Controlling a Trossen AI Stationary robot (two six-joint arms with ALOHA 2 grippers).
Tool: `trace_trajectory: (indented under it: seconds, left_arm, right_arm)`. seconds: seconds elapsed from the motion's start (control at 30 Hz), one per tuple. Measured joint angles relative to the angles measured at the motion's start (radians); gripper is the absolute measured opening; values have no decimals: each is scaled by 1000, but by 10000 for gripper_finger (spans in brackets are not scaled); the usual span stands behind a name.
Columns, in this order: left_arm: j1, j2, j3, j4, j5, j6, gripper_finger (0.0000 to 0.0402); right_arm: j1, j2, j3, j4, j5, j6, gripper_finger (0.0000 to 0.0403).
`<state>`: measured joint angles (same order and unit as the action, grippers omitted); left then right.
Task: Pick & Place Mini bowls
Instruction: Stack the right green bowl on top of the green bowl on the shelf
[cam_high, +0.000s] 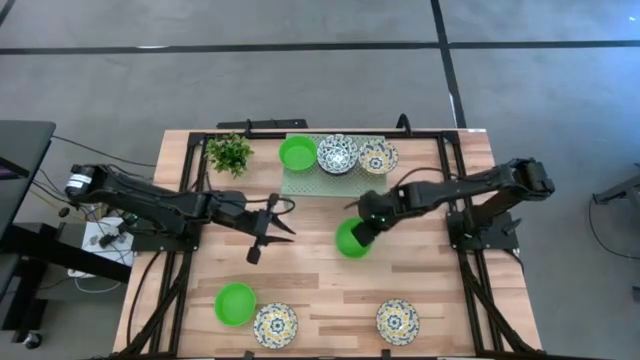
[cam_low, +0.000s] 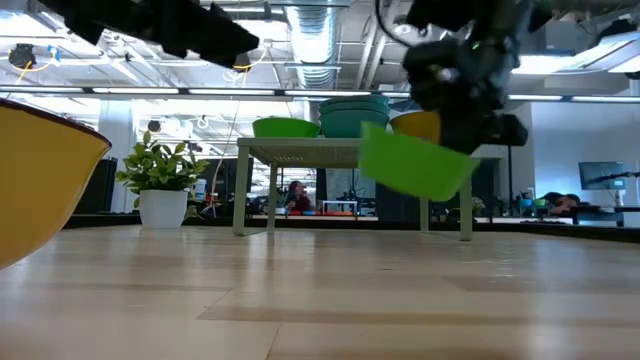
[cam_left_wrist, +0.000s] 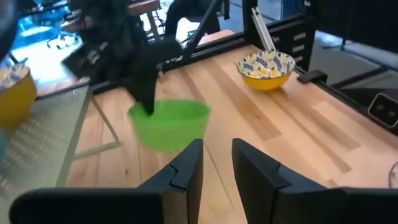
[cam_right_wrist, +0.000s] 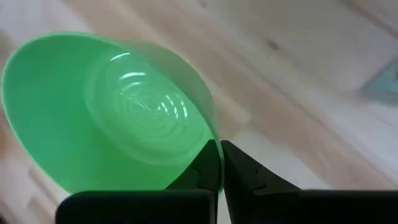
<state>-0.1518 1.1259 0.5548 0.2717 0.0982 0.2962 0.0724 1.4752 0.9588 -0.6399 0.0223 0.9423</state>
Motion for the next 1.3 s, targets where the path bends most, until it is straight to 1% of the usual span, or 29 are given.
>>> trace_trajectory:
  seconds: [0.07,0.17,0.2,0.33,0.43,0.5,0.57,0.63,0.77,0.87,1.03,1.3]
  left_arm:
    - [-10,32,22,6,0,38,94]
    - [-33,112,59,0,-2,125,113]
    - [-43,147,75,-1,-11,158,122]
    - [-67,285,147,-1,-123,255,159]
    - [-68,373,198,-2,-136,306,179]
    - [-69,427,230,-6,-135,345,184]
    - [-70,472,258,-24,-135,371,185]
    - [-71,517,284,-31,-132,403,180]
    - [-78,578,314,-31,-132,476,169]
    - [-81,605,341,-32,-134,492,164]
    - [-75,625,344,-49,-136,493,161]
    - [-77,623,344,-80,-136,513,155]
  right_arm:
    - [-19,19,-1,1,-3,7,2]
    - [-35,69,-1,3,-32,78,2]
    - [-36,90,-1,2,-47,87,2]
    - [-32,155,-1,41,-119,91,2]
    - [-29,188,4,40,-150,92,2]
    - [-37,201,9,30,-165,91,2]
    - [-43,213,21,24,-180,90,3]
    - [-48,217,34,13,-173,76,4]
    - [-50,221,74,14,-166,57,3]
    - [-55,228,104,15,-163,45,2]
    - [-55,241,145,3,-169,33,2]
    - [-56,240,221,-7,-194,17,2]
